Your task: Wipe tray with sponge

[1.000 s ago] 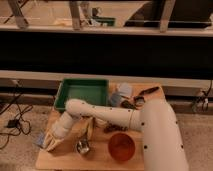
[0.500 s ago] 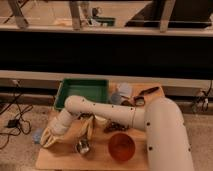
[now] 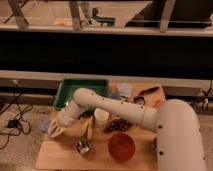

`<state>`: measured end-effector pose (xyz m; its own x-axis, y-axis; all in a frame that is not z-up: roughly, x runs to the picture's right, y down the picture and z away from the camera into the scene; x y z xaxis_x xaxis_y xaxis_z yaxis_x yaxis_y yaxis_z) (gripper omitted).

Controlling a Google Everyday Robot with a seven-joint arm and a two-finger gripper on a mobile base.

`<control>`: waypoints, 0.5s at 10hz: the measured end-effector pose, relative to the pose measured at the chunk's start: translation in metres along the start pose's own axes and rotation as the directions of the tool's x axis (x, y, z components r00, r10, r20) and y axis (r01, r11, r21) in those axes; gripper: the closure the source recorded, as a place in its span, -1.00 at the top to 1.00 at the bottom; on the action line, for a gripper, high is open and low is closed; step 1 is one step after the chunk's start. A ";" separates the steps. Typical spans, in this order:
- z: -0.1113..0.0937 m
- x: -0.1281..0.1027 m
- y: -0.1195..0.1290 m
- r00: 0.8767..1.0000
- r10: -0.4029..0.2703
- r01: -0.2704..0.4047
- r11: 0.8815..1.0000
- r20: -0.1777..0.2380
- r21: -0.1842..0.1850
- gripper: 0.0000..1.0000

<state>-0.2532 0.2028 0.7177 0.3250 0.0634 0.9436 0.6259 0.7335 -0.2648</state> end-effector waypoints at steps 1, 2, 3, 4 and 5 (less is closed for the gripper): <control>-0.011 0.004 0.002 1.000 0.002 -0.002 1.000 -0.001 0.022 -0.82; -0.011 0.004 0.002 1.000 0.002 -0.002 1.000 0.000 0.023 -0.82; -0.009 0.003 0.001 1.000 -0.001 0.001 1.000 0.001 0.020 -0.82; -0.010 0.003 0.002 1.000 0.001 -0.001 1.000 0.001 0.022 -0.82; -0.011 0.004 0.002 1.000 0.001 -0.001 1.000 0.000 0.023 -0.82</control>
<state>-0.2431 0.1967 0.7185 0.3258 0.0642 0.9432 0.6091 0.7488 -0.2614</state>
